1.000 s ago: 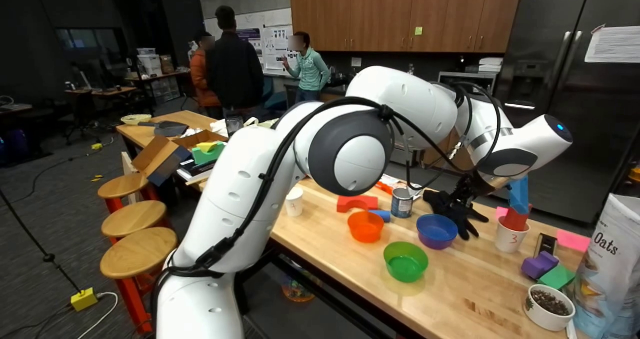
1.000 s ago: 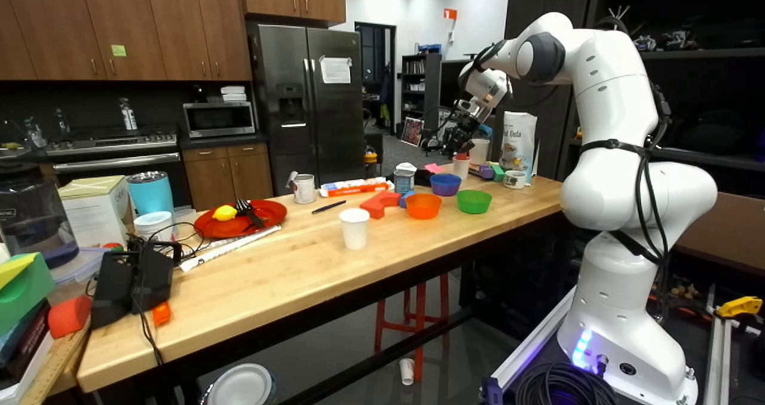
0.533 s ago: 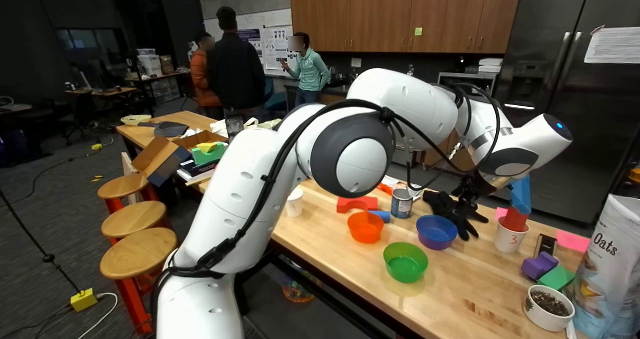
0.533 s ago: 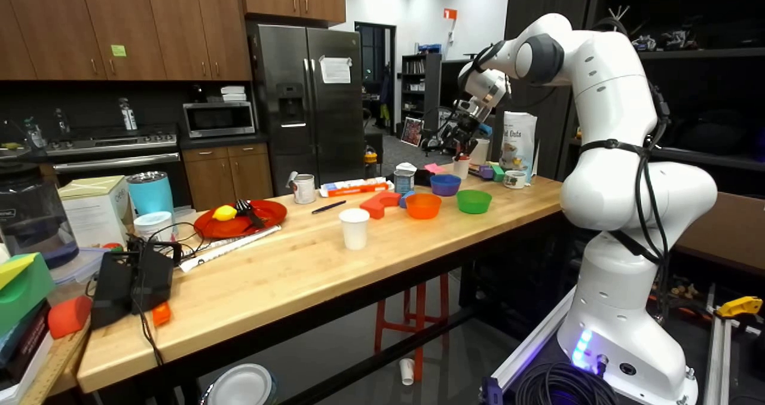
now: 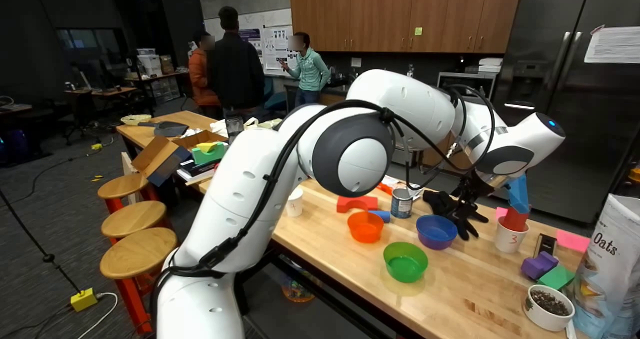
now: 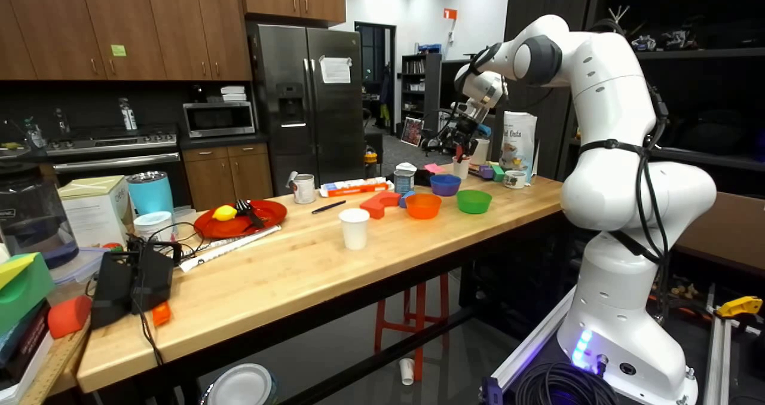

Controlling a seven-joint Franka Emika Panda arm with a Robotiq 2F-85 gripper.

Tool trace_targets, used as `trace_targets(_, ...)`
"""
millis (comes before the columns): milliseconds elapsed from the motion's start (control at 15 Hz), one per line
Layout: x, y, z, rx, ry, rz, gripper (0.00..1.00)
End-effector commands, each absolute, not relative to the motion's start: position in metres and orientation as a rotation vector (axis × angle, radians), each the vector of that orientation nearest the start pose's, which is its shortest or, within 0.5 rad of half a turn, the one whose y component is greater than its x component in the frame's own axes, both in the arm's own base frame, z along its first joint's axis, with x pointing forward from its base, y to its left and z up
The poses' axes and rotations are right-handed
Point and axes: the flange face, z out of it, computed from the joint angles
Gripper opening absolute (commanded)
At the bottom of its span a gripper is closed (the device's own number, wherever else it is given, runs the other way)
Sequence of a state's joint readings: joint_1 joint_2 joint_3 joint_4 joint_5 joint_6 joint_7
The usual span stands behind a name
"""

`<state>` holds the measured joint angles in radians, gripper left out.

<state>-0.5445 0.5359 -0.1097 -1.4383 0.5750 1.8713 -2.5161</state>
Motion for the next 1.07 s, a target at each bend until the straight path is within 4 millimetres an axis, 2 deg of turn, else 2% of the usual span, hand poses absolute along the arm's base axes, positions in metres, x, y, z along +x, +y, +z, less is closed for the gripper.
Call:
trace_targets(0,0.597,-0.378,0.384,2.117,2.343,0.715,1.00)
trace_targets(400,0.598,-0.387,0.385,2.126,2.354,0.604,1.00)
trace_targets(1000,0.606,-0.377,0.371,2.134,2.410,0.600,1.00)
